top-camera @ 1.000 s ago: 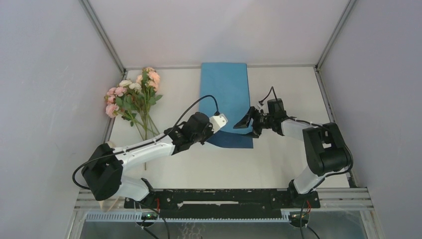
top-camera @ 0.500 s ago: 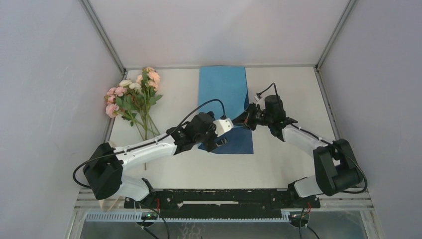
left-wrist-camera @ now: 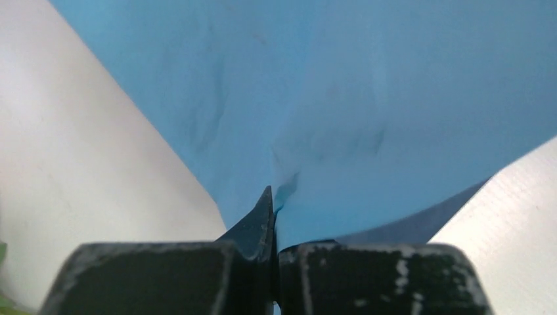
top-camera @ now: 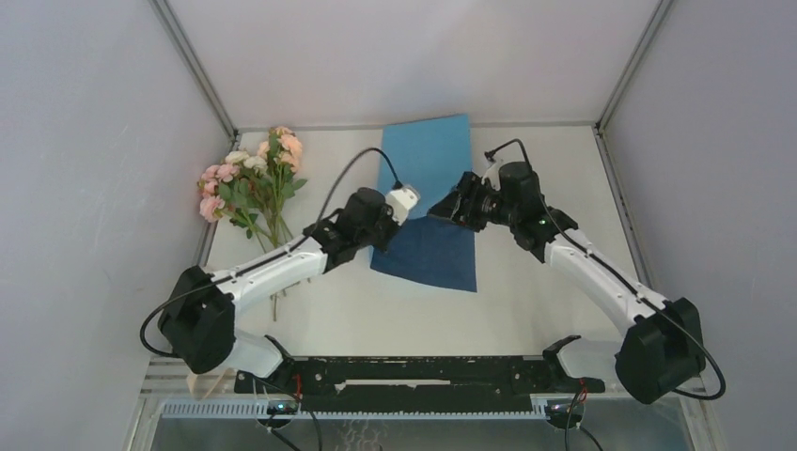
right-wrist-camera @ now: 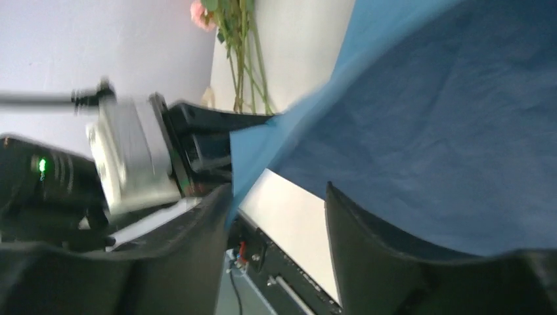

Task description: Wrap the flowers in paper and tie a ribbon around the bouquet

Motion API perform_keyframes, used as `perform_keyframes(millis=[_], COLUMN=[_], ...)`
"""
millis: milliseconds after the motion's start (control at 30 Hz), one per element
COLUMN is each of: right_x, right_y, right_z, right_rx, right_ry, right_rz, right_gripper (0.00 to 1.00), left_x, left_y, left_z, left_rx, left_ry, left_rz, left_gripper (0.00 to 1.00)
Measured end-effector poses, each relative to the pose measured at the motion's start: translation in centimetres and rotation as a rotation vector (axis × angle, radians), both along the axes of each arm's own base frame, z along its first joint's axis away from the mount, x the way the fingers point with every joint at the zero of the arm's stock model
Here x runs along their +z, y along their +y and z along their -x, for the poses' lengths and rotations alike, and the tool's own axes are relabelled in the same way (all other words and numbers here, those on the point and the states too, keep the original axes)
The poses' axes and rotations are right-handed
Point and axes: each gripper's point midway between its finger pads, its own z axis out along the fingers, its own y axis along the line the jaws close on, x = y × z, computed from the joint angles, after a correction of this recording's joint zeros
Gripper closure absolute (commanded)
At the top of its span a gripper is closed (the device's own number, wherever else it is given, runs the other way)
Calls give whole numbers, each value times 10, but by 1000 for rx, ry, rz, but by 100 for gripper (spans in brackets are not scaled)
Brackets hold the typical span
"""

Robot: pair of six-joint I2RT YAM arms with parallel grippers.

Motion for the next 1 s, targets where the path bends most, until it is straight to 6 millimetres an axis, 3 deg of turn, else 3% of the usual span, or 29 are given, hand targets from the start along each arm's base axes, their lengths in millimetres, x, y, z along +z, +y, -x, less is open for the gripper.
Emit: perform_keyframes(millis=[133,233,333,433,500,633,733,833,1000], right_x=[21,23,10,-21,-53,-113,-147,-164,-170], right_y=[-29,-67,-104,-123,-123,-118,-118,-114,-80], right_z=[-7,-18,-34,-47,-59,-71,-77,-90,-101], right_rx=[-55,-152,-256,-301,-289,-264,-268,-271,-220], right_ry=[-112,-139,-128,-50,30,183,274,324,338], right_rz=[96,154,203,244,259,275,285,267,200], right_gripper=[17,8,2,0,0,1,4,6,8], left_x=[18,43,53,41,23,-10,-40,-59,-58], left_y=[33,83,141,191,212,234,247,255,252], left_z=[-29,-61,-78,-84,-83,-86,-86,-82,-80], left_rx=[173,370,560,741,839,991,1092,1167,1170], left_ry=[73,63,55,81,128,246,343,407,438], left_rz=[198,426,673,874,951,1043,1077,1089,1114], left_gripper=[99,100,100,100,100,100,100,100,100])
